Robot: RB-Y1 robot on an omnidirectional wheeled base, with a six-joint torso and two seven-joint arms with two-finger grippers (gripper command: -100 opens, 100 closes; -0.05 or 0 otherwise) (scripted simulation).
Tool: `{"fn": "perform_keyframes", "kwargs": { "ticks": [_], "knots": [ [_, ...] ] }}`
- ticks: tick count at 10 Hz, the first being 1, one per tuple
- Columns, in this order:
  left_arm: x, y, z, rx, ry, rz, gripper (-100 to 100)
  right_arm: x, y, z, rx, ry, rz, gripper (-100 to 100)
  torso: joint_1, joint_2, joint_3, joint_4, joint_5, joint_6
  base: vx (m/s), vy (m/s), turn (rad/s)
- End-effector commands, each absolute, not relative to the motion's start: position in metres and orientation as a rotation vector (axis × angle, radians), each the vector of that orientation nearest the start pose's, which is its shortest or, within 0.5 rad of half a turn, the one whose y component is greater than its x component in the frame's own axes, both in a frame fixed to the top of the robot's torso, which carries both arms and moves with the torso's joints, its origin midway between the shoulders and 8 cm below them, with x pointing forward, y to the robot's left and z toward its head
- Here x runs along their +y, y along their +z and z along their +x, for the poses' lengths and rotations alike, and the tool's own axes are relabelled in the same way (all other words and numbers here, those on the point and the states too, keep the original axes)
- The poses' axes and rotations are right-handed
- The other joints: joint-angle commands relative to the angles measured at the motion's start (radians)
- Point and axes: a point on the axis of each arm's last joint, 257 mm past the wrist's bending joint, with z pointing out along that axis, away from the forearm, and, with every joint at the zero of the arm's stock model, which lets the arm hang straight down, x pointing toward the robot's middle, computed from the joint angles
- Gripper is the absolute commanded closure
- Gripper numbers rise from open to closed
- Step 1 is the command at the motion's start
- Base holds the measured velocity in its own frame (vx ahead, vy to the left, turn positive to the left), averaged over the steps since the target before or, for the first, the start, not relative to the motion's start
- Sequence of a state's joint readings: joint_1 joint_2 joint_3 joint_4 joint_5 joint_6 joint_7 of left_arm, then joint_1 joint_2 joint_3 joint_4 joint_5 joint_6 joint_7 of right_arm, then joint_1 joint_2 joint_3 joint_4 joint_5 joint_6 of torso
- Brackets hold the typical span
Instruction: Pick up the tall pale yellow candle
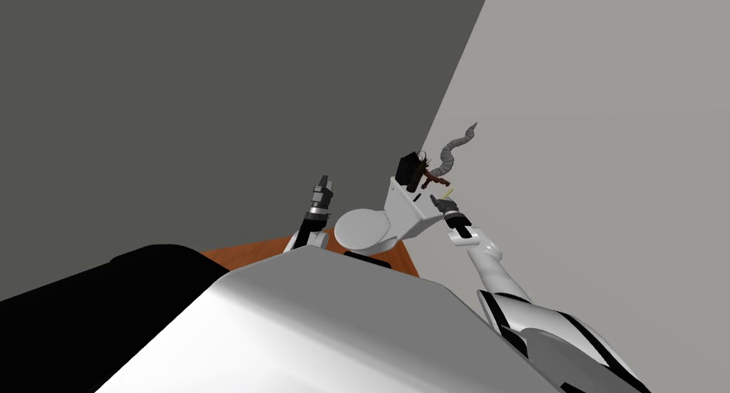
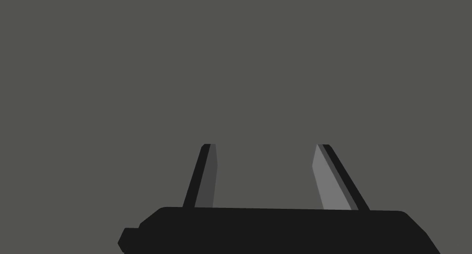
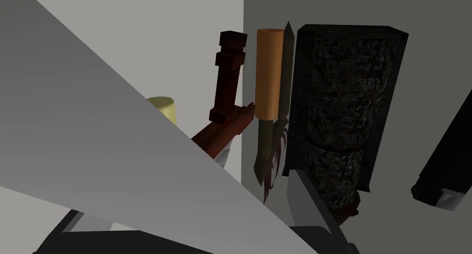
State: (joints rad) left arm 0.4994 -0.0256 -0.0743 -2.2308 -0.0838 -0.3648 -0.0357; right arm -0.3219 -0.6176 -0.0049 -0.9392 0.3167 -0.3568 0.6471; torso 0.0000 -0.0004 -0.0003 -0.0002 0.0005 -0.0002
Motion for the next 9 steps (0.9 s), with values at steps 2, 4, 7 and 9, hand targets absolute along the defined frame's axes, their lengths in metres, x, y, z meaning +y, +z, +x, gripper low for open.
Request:
{"fn": "perform_keyframes", "kwargs": {
  "ticks": [2, 4, 7, 9],
  "knots": [
    [0.252, -0.026, 0.378, 0.782, -1.246, -0.761, 0, -0.443, -0.19, 0.615, 1.557, 0.042, -0.038, -100, -0.001, -0.001, 0.0, 0.0, 0.0, 0.0, -0.01, 0.021, -0.071],
    [0.252, -0.026, 0.378, 0.782, -1.246, -0.761, 0, -0.45, -0.193, 0.619, 1.568, 0.031, -0.022, -100, 0.002, 0.001, 0.0, 0.0, 0.0, 0.0, -0.012, 0.029, -0.084],
    [0.252, -0.026, 0.378, 0.782, -1.246, -0.761, 0, -0.448, -0.191, 0.619, 1.565, 0.034, -0.024, 100, -0.001, 0.0, 0.0, 0.0, 0.0, 0.0, 0.0, 0.0, 0.0],
    [0.252, -0.026, 0.378, 0.782, -1.246, -0.761, 0, -0.448, -0.191, 0.619, 1.565, 0.032, -0.025, 100, -0.001, -0.001, 0.0, 0.0, -0.001, 0.0, 0.0, 0.0, 0.0]
  ]
}}
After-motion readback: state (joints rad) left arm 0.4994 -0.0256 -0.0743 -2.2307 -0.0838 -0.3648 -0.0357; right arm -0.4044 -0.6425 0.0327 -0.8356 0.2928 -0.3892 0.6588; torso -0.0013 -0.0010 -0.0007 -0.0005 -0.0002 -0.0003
